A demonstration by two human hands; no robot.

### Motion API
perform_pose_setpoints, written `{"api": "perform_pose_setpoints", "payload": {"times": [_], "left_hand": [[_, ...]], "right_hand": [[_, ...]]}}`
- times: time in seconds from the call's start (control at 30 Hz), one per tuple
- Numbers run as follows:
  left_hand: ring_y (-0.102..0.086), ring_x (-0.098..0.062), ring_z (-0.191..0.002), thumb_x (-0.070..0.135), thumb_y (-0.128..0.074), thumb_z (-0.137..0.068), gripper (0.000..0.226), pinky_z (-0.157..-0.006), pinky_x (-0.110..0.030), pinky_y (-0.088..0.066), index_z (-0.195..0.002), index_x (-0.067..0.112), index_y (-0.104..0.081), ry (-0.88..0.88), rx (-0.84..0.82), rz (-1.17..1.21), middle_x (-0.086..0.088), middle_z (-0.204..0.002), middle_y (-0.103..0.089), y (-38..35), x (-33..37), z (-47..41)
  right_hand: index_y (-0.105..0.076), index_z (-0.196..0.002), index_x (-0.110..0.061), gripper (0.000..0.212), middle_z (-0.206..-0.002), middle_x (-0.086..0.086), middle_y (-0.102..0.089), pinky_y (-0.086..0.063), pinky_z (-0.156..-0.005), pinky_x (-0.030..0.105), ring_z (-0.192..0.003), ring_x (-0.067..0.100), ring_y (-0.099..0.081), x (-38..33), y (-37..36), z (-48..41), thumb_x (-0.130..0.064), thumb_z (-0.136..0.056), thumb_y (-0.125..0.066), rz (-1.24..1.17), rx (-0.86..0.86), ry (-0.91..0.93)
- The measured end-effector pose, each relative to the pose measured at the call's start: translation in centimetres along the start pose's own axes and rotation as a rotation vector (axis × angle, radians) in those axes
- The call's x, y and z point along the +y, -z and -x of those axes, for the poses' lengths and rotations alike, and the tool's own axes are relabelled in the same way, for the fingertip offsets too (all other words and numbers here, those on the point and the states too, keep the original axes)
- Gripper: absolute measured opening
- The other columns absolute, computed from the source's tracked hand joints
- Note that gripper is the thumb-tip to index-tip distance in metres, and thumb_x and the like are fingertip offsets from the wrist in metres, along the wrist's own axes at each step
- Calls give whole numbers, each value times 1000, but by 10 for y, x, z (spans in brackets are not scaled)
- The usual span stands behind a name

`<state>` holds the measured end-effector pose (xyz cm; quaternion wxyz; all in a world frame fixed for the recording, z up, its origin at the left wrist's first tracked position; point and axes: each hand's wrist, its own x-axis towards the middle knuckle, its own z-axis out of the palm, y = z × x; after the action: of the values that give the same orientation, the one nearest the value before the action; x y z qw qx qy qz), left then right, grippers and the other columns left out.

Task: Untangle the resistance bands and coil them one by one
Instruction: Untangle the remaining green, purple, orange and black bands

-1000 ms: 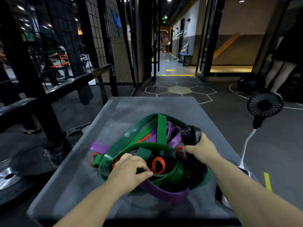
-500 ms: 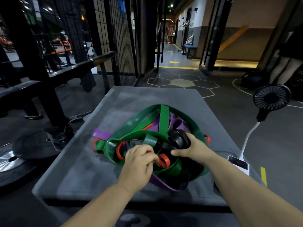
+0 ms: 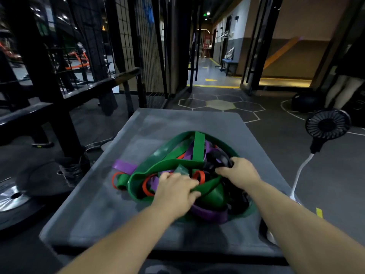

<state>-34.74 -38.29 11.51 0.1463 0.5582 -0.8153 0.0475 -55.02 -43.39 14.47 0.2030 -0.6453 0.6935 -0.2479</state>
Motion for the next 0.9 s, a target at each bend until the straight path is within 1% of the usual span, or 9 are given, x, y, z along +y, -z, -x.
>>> {"api": "perform_pose_setpoints", "payload": {"times": [0.2,0.3,0.37,0.5,0.6,0.67,0.77,0.83,0.9], "left_hand": [[-53,-24,-121,38,-52,-97,38,-102,-36,-38,-134,29,-56,16,93,53,2,-132,-59,99,-19,-95],[-59,-27,-108,33,-57,-94,29,-94,-38,-46,-123,31,-63,-49,235,30,0,-115,-65,175,-19,-143],[-58,-18,-93,30,-56,-94,22,-85,-32,-44,-114,30,-66,-103,339,36,5,-99,-63,227,-17,-164],[-58,-19,-100,27,-63,-91,26,-93,-37,-44,-116,22,-62,-179,491,79,4,-104,-64,289,-19,-178],[-57,-18,-93,30,-71,-85,40,-86,-37,-47,-112,22,-41,-104,415,214,4,-104,-61,281,-28,-170],[-58,-19,-98,30,-72,-85,41,-88,-34,-46,-112,23,-42,-73,324,208,3,-108,-60,255,-41,-165],[-58,-20,-108,32,-72,-84,30,-92,-28,-42,-110,33,-56,-4,168,205,6,-109,-60,209,-62,-157],[-57,-18,-106,28,-70,-87,31,-88,-26,-40,-116,29,-60,62,93,262,5,-108,-59,183,-72,-148],[-54,-14,-99,25,-66,-90,31,-82,-24,-36,-120,20,-60,120,79,321,5,-107,-59,168,-83,-139]], "right_hand": [[-66,-90,-11,34,-83,9,-65,-49,-69,36,-75,26,-60,-56,67,-34,-42,-79,-71,-172,208,-21],[-69,-95,-12,44,-90,9,-71,-57,-78,40,-82,28,-66,-98,116,-48,-47,-69,-72,-409,402,6],[-67,-90,-17,46,-88,5,-71,-59,-77,42,-78,25,-68,-127,149,-50,-52,-59,-71,-591,476,59],[-64,-82,-20,40,-84,1,-70,-60,-76,44,-78,24,-70,-166,200,-49,-49,-59,-80,-730,512,156],[-65,-97,-11,70,-89,6,-72,-61,-72,47,-76,28,-72,-165,202,-53,-54,-47,-89,-691,368,97],[-66,-104,-7,92,-93,11,-73,-60,-75,51,-78,33,-72,-152,187,-55,-59,-32,-91,-640,259,14],[-68,-101,-5,84,-91,13,-72,-59,-79,50,-80,32,-71,-124,156,-54,-53,-36,-92,-543,165,-41],[-69,-98,-7,87,-90,12,-73,-59,-78,51,-79,31,-71,-105,138,-53,-55,-28,-87,-487,142,-86],[-69,-97,-7,82,-87,13,-72,-60,-74,53,-76,32,-70,-88,126,-54,-53,-31,-86,-511,155,-118]]}}
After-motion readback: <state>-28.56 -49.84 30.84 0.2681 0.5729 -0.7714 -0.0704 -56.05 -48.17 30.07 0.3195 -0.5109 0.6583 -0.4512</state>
